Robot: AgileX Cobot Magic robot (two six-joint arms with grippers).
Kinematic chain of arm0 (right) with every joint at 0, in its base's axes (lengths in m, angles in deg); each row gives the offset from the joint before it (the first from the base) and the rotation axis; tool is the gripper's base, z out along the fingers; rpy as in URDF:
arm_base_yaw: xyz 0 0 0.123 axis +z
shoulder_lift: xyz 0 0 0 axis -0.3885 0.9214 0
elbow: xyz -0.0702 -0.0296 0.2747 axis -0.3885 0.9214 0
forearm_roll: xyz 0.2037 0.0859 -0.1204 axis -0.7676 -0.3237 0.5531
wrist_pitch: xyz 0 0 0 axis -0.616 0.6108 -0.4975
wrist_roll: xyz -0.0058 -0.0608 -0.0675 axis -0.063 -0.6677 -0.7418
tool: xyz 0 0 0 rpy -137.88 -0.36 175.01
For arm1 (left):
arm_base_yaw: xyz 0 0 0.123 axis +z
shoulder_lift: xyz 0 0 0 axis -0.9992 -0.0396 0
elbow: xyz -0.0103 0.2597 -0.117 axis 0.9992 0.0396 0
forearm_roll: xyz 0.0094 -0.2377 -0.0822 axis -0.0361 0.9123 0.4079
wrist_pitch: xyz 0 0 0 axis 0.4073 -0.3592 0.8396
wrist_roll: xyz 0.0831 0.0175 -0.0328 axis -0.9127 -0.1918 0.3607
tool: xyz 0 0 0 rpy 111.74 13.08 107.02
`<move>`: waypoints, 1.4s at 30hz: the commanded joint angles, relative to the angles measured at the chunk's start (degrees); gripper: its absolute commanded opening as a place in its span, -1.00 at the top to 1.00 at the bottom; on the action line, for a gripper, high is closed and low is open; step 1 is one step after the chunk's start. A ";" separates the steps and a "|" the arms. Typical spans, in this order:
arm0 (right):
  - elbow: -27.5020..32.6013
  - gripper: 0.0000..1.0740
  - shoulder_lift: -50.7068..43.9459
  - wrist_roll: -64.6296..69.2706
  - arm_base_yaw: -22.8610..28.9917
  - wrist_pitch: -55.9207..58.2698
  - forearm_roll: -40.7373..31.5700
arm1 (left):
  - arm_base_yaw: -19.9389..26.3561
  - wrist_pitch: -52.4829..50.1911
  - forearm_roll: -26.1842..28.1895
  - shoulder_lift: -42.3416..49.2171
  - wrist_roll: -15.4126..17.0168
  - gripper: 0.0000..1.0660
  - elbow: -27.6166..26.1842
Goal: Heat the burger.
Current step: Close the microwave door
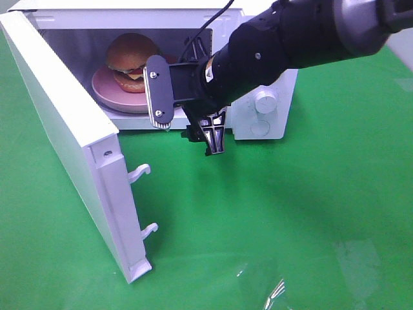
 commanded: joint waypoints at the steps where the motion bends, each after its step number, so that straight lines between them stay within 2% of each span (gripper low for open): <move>1: 2.35 -0.40 -2.58 2.06 -0.86 -0.97 -0.06 | 0.17 -0.46 0.40 0.06 0.06 -0.81 0.17; 6: 7.62 -0.40 -6.93 5.21 -2.58 -1.09 0.00 | 0.17 -0.46 0.40 0.06 0.06 -0.81 0.17; 8: 11.92 -0.39 -10.43 7.28 -3.21 -2.64 -0.11 | 0.17 -0.46 0.40 0.06 0.06 -0.81 0.17; 18: 19.71 -0.39 -17.48 15.81 -3.21 -3.55 -0.23 | 0.17 -0.46 0.40 0.06 0.06 -0.81 0.17; 23: 23.78 -0.39 -21.77 24.75 -3.21 -3.50 -0.63 | 0.17 -0.46 0.40 0.06 0.06 -0.81 0.17; 25: 26.47 -0.39 -25.10 33.35 -3.21 -3.50 -0.63 | 0.17 -0.46 0.40 0.06 0.06 -0.81 0.17; 28: 27.10 -0.39 -25.95 35.87 -3.21 -3.50 -0.63 | 0.17 -0.46 0.40 0.06 0.06 -0.81 0.17; 32: 30.60 -0.39 -31.51 52.02 -3.21 -2.81 -0.63 | 0.17 -0.46 0.40 0.06 0.06 -0.81 0.17; 42: 31.86 -0.39 -39.25 62.68 -3.21 3.84 -0.63 | 0.17 -0.46 0.40 0.06 0.06 -0.81 0.17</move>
